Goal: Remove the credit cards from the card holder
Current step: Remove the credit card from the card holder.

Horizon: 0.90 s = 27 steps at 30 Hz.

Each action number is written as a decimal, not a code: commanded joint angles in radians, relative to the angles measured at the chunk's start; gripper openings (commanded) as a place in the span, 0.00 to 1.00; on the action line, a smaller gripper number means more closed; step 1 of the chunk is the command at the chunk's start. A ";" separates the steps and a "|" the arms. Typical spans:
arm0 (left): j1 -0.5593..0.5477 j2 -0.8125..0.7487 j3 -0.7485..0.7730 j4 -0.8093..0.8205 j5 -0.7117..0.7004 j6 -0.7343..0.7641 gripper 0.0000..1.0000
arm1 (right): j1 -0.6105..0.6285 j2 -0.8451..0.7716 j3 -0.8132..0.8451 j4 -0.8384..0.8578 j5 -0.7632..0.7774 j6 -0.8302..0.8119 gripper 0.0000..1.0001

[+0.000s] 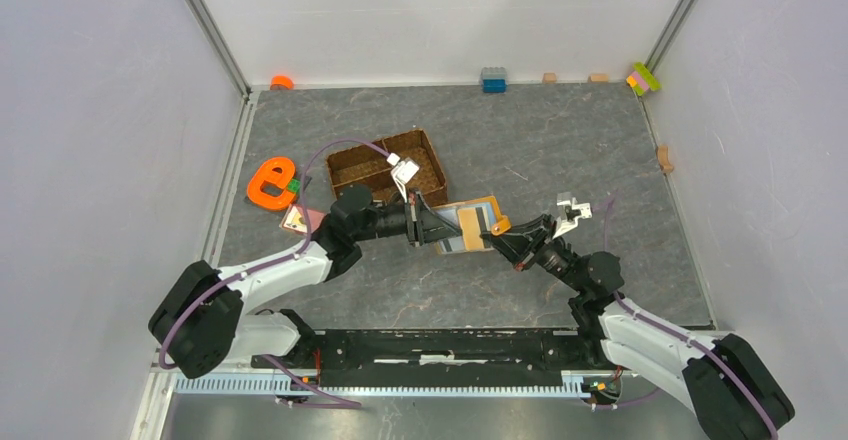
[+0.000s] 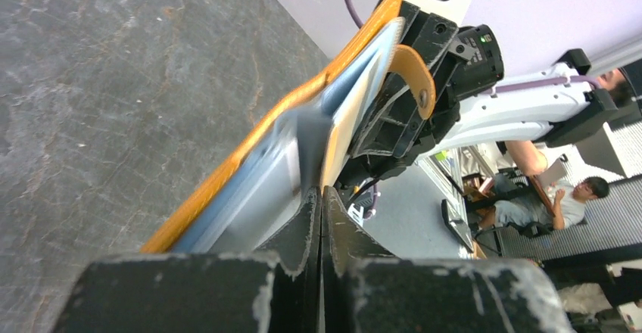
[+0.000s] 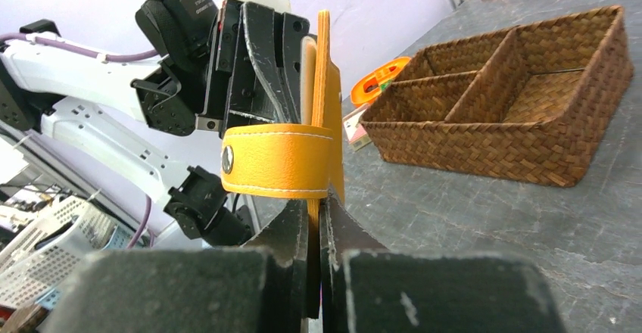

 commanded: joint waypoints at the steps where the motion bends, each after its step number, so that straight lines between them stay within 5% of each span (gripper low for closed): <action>1: 0.024 -0.018 0.019 -0.013 -0.033 0.034 0.02 | -0.034 0.015 -0.012 0.131 0.023 0.031 0.00; 4: 0.023 -0.010 0.019 -0.009 -0.026 0.031 0.03 | -0.034 0.048 -0.003 0.167 -0.010 0.050 0.00; 8: 0.022 0.030 0.035 0.006 0.008 0.007 0.30 | -0.034 0.124 0.005 0.280 -0.076 0.102 0.00; 11: 0.022 0.055 0.035 0.053 0.038 -0.022 0.37 | -0.034 0.176 0.013 0.357 -0.115 0.142 0.00; 20: 0.019 0.086 0.034 0.161 0.105 -0.079 0.21 | -0.034 0.201 0.022 0.363 -0.127 0.146 0.00; 23: 0.019 0.090 0.030 0.192 0.124 -0.095 0.05 | -0.034 0.201 0.021 0.354 -0.122 0.143 0.00; 27: 0.019 0.082 0.026 0.208 0.127 -0.097 0.03 | -0.034 0.205 0.025 0.338 -0.121 0.138 0.08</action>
